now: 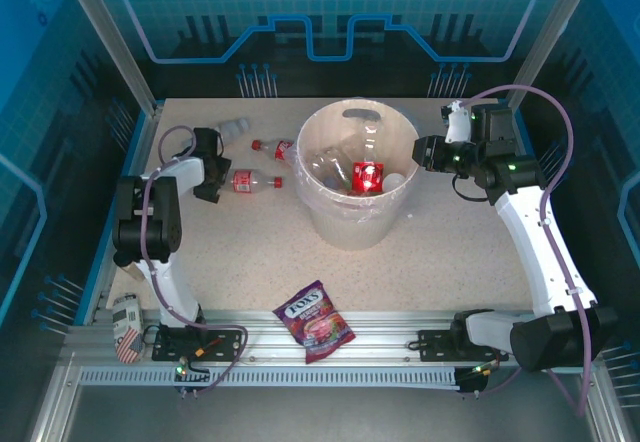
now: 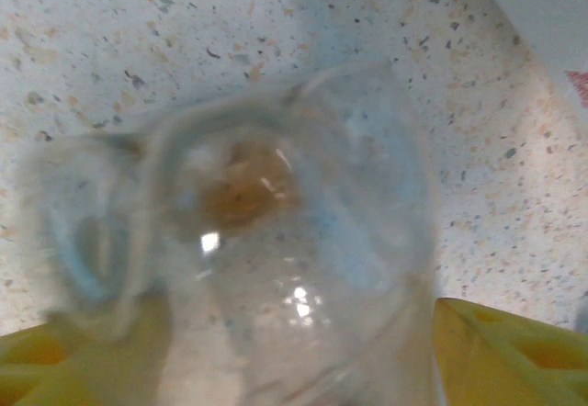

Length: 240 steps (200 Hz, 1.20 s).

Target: Put the plastic bottles in the bin

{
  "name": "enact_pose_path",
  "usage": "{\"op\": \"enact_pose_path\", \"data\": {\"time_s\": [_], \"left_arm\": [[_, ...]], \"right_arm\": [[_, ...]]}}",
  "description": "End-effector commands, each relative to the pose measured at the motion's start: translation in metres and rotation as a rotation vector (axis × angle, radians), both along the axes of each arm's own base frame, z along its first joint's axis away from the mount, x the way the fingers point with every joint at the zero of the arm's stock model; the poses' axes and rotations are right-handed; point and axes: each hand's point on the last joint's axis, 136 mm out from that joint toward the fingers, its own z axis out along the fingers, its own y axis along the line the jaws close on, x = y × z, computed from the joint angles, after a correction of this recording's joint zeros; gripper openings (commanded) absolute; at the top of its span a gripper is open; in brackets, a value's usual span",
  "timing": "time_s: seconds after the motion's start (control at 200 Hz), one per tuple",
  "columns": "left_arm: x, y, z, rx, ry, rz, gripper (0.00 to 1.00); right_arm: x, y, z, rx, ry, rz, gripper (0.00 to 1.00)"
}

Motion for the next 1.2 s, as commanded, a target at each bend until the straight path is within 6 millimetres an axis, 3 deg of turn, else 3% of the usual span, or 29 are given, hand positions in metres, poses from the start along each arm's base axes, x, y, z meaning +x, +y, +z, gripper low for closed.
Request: {"op": "enact_pose_path", "data": {"time_s": [0.0, 0.195, 0.345, 0.69, 0.775, 1.026, 1.196], "left_arm": [[-0.002, 0.001, -0.013, -0.015, 0.007, 0.022, 0.71], [-0.009, 0.002, -0.005, -0.009, -0.004, 0.03, 0.67], [-0.01, 0.001, 0.021, -0.016, -0.073, 0.031, 0.63], [-0.02, 0.008, 0.136, 0.077, -0.318, 0.003, 0.57], [-0.025, 0.007, 0.153, 0.085, -0.349, -0.01, 0.57], [-0.035, -0.006, 0.199, 0.068, -0.466, -0.06, 0.54], [-0.042, -0.024, 0.263, 0.118, -0.62, -0.141, 0.51]], "right_arm": [[-0.008, 0.012, -0.011, -0.003, 0.052, 0.055, 0.25], [-0.007, 0.013, -0.01, 0.003, 0.051, 0.057, 0.25], [-0.008, 0.013, -0.01, 0.003, 0.05, 0.054, 0.25], [-0.009, 0.012, -0.01, -0.007, 0.051, 0.05, 0.25], [-0.01, 0.011, -0.009, -0.008, 0.046, 0.049, 0.25], [-0.011, 0.012, -0.007, -0.004, 0.042, 0.051, 0.25], [-0.011, 0.012, -0.006, -0.004, 0.04, 0.052, 0.25]]}}
